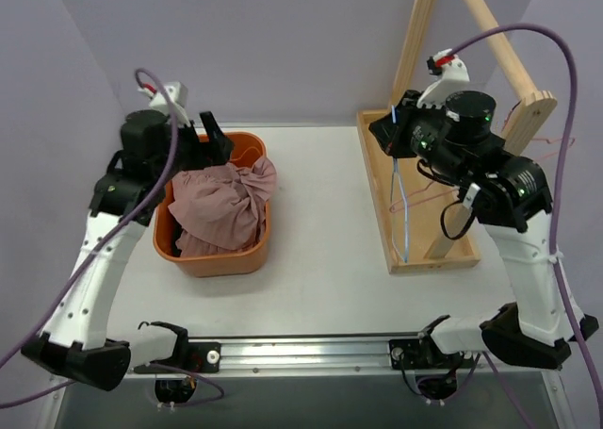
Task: Remove the skirt from the hanger
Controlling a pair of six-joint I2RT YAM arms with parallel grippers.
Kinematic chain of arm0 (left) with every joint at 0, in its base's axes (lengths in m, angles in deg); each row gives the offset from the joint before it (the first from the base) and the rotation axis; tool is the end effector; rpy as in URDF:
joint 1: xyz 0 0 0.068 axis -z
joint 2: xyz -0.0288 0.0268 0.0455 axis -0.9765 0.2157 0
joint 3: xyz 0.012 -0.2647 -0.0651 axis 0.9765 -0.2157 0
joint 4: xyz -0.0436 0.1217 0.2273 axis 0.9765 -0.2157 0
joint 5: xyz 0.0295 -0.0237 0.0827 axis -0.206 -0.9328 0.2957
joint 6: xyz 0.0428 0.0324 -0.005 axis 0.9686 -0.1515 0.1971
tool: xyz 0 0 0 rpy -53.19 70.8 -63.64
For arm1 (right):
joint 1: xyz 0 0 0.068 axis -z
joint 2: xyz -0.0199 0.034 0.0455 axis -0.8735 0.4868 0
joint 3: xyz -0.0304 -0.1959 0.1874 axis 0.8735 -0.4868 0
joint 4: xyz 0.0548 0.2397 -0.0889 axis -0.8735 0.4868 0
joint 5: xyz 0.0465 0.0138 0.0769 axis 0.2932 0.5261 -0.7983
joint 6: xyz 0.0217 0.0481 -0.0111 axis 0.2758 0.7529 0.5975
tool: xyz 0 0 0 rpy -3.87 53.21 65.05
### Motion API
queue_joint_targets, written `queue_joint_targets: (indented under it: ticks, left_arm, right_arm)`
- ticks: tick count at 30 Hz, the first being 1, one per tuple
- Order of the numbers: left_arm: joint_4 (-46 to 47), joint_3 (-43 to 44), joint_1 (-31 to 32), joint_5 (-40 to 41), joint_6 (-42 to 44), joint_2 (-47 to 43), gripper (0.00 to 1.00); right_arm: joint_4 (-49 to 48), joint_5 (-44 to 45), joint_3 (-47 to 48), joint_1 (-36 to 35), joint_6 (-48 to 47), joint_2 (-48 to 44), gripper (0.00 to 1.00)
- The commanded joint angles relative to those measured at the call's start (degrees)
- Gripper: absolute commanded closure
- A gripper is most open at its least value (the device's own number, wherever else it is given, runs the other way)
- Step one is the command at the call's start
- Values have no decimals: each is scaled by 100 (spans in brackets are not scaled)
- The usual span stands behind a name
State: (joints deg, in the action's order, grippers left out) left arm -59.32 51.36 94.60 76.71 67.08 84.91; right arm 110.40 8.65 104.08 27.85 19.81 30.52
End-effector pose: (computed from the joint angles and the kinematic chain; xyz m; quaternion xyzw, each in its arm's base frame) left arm 0.2408 -0.0748 0.4539 -0.0209 0.8192 -0.1959 0.5386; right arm 0.1821 0.1173 0.5709 -0.0569 0.7036 0.3211 0.6313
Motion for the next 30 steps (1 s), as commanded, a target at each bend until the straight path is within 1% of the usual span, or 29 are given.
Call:
queue_joint_targets:
  ticks: [1,2,3,4,5,6,7,8,10,11,13,14,16,20,21,25,30]
  left_arm:
    - [707,519,122,-1507,-767,-348,6]
    - [1074,729,192,-1827,-944,-331,3]
    - [1226,844,280,-2091,-1137,-305,0]
    - [1306,976,533,-2363,-1392,-200,0]
    - [1167,1395,735,-2383,-1403,-112,3]
    - [983,1668,946,-2349,-1264,-24,7]
    - [746,1941,1192,-2235,-1158,177,7]
    - [387,2387,1743,-1991,-1061,275,8]
    - [69,2733,2273,-1743,-868,538,10]
    - [-203,2926,2745,-1420,-815,600,11]
    - [-363,2955,3091,-1137,-726,663,11]
    - [-372,2833,3337,-901,-726,628,11]
    - [-451,2805,3523,-741,-648,566,11]
    - [-1302,3139,4085,-179,-375,715,12]
    - [-1330,3148,4269,-65,-314,654,12]
    - [-1330,2823,4323,60,-357,382,13]
    - [-1822,2753,4385,86,-304,338,16]
  right_arm:
    - [-222,-81,-107,6,-88,177,100]
    - [-266,-56,-203,-81,-71,204,100]
    - [-318,49,-282,-152,-53,212,100]
    - [-354,224,-335,-231,-18,204,100]
    - [-337,713,-371,-388,8,247,100]
    - [-302,1023,-388,-494,9,283,100]
    - [-214,1374,-397,-617,17,326,100]
    - [-205,2030,-415,-749,35,379,100]
    - [-178,2483,-555,-961,96,432,100]
    - [-178,2763,-616,-1005,140,485,100]
    - [-231,2994,-827,-1023,158,511,100]
    - [-274,3177,-915,-1014,158,511,100]
    - [-301,3371,-1064,-1023,123,546,100]
    - [-275,3636,-1100,-1014,61,774,100]
    - [-266,3654,-1083,-1005,18,810,100]
    - [-319,3689,-1100,-1005,-44,907,100]
    - [-302,3671,-978,-953,-79,942,100]
